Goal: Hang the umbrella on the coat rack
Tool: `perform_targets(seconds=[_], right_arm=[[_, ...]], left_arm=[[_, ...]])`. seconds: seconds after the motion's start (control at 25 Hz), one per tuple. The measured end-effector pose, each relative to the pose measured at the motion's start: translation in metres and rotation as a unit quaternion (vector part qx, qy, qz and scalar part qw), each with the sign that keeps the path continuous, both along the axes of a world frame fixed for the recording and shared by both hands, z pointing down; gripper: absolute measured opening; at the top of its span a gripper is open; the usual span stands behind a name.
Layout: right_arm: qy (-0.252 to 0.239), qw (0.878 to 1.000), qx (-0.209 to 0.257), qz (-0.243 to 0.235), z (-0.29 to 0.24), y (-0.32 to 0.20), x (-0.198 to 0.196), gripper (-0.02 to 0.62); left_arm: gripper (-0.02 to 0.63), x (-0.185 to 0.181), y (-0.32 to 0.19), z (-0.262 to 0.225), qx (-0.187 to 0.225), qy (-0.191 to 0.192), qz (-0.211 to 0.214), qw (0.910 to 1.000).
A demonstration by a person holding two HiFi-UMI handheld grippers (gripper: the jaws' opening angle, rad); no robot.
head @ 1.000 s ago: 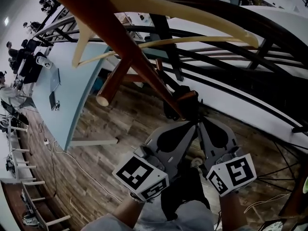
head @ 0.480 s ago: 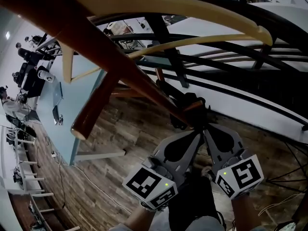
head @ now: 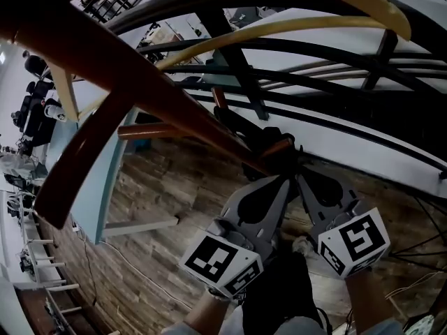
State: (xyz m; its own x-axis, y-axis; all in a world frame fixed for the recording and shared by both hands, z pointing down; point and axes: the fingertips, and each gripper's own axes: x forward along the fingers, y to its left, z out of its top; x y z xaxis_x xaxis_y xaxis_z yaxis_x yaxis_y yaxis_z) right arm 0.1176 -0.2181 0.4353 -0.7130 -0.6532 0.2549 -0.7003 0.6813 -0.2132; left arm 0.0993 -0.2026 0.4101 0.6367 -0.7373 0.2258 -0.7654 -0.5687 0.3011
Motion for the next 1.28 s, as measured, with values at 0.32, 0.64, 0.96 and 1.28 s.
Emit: perform_targets(seconds=[0.32, 0.64, 0.96, 1.28], right_arm=[[0.014, 1.0, 0.01, -0.006, 0.004, -0.018, -0.001, 0.0], [0.025, 1.0, 0.018, -0.004, 0.006, -0.037, -0.004, 0.0], [0.048, 0.999, 0.02, -0.007, 0.01, -0.051, -0.001, 0.0], [0.062, 0.997, 0.02, -0.04, 0.02, -0.063, -0.005, 0.0]], left_arm=[[0.002, 0.001, -0.017, 0.003, 0.021, -0.038, -0.01, 0.999], [0.003, 0.0, -0.031, 0.006, 0.02, -0.066, -0.03, 0.9972], [0.003, -0.002, -0.046, 0.009, 0.021, -0.068, -0.056, 0.9959], [0.003, -0.003, -0.055, 0.021, 0.014, -0.084, -0.064, 0.9944]])
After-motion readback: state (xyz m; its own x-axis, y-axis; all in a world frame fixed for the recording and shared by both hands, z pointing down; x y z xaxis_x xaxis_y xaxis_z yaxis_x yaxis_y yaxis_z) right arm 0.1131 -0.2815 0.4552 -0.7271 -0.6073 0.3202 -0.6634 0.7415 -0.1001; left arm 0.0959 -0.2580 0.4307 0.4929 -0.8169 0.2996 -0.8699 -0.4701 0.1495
